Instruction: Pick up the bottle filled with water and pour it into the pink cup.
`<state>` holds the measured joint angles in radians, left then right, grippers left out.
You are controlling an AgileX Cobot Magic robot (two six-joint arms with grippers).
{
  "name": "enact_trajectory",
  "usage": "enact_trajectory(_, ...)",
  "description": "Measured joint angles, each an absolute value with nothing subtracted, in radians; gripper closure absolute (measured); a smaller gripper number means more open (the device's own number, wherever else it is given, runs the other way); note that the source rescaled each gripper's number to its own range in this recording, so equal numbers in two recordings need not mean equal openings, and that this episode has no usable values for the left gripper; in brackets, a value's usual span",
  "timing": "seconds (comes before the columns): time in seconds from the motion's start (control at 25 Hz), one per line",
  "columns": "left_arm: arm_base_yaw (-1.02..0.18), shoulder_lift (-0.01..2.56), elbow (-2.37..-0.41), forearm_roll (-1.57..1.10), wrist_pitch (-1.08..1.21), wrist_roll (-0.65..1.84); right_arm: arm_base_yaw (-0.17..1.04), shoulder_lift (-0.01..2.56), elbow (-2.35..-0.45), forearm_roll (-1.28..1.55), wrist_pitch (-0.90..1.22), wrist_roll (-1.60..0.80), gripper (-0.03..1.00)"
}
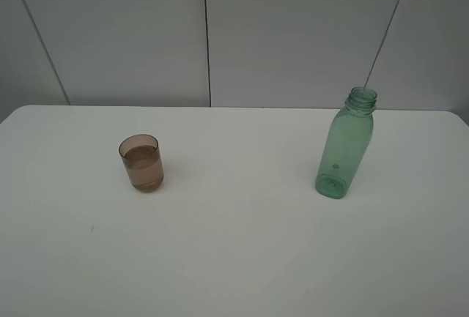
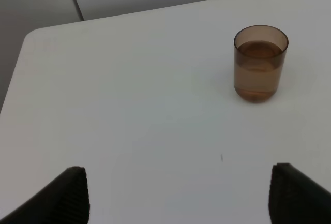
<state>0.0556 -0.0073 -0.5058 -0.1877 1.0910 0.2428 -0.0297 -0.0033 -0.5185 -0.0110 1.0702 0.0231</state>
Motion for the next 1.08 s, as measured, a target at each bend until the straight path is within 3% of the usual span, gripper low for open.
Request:
enact_trajectory(0.24,0.056,-0.007,-0.506,-0.188,1.091,0.243,-0.082,-0.003,-0.519,-0.011,1.07,0.023,-0.03)
enact_trajectory(1.08,0.05,-0.007,-0.506,-0.188,1.091,0.243,-0.083,-0.003,-0.519,-0.011,1.07,0.023,-0.03)
